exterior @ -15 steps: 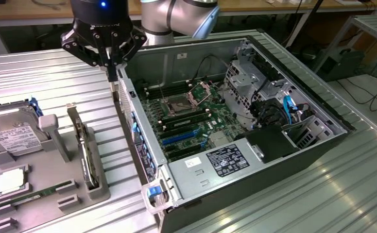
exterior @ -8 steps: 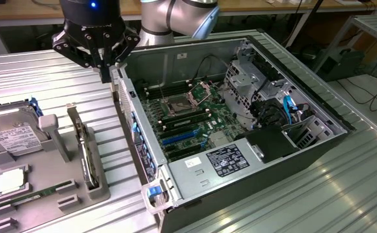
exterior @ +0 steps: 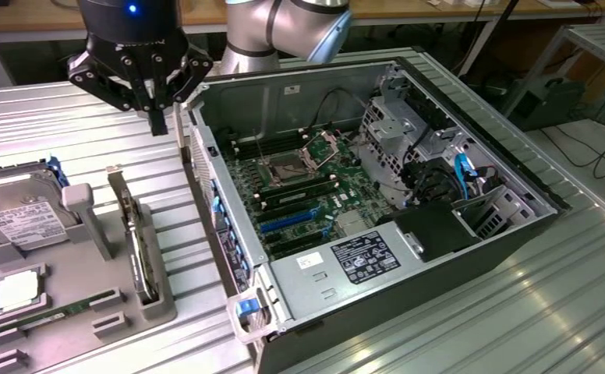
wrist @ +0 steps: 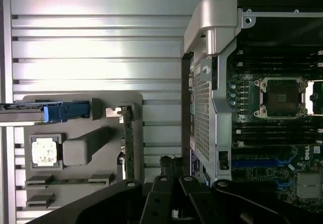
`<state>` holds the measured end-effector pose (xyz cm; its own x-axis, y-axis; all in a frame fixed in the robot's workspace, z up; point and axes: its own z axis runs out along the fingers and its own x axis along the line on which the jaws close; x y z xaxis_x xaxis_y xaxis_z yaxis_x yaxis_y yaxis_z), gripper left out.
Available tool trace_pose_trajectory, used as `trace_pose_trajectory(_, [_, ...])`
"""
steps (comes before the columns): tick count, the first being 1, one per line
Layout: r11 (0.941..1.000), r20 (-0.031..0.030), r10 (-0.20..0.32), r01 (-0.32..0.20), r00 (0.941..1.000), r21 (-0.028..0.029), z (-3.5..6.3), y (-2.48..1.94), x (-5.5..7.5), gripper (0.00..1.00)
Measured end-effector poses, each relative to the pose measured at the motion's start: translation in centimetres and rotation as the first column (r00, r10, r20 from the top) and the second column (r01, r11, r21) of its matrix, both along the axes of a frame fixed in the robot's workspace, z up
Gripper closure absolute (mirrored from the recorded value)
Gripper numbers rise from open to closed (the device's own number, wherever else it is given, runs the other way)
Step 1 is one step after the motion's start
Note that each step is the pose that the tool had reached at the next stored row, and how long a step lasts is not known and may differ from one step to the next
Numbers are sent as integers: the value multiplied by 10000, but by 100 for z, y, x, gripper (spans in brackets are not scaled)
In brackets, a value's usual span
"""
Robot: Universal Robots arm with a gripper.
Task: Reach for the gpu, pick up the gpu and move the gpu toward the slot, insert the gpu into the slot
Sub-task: 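Reach for the gpu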
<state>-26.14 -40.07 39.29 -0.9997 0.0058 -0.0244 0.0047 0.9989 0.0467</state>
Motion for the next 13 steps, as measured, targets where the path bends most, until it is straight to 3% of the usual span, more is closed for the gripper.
trace_pose_trajectory(13, [9998,0,203,-203,9998,1,-2,-9,-134,89])
